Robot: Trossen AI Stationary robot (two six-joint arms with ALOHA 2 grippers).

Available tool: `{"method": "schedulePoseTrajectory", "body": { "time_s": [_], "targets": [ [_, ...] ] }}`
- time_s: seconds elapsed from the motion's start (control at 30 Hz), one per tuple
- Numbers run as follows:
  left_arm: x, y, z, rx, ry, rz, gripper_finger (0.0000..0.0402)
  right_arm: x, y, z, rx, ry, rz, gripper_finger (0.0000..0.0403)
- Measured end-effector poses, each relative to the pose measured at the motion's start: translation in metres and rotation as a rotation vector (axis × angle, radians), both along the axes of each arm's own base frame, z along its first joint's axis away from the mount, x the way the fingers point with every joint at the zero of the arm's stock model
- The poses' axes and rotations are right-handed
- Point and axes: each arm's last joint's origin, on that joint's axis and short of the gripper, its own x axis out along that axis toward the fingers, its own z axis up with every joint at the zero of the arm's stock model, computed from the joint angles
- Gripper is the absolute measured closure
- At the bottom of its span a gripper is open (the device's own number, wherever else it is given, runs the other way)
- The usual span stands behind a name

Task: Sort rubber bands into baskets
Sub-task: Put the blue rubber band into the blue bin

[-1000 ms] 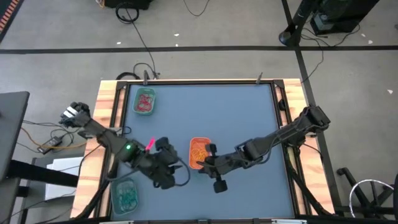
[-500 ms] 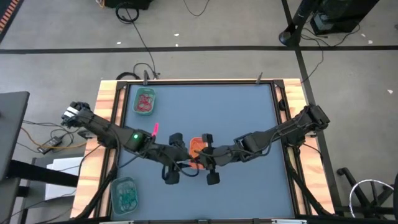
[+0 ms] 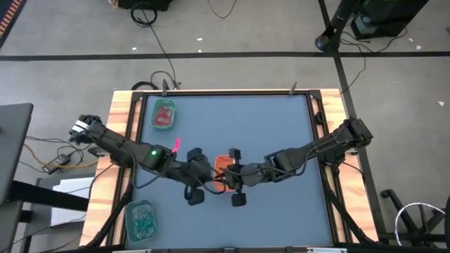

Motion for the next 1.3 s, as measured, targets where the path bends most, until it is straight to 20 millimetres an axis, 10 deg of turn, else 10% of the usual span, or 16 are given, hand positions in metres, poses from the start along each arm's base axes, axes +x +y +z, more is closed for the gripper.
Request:
{"method": "schedulePoseTrajectory", "body": {
  "time_s": [0.5,1.3],
  "targets": [
    [-0.120,-0.046,-0.001,-0.063,0.441,0.188,0.0400,-0.013,0.003,-0.014,0.094,0.138,-0.202,0.0339],
    [-0.194,-0.099,-0.090,-0.319,0.552,0.315,0.0357,-0.022,0.005,-0.022,0.196,0.236,-0.279,0.0380]
  ]
}}
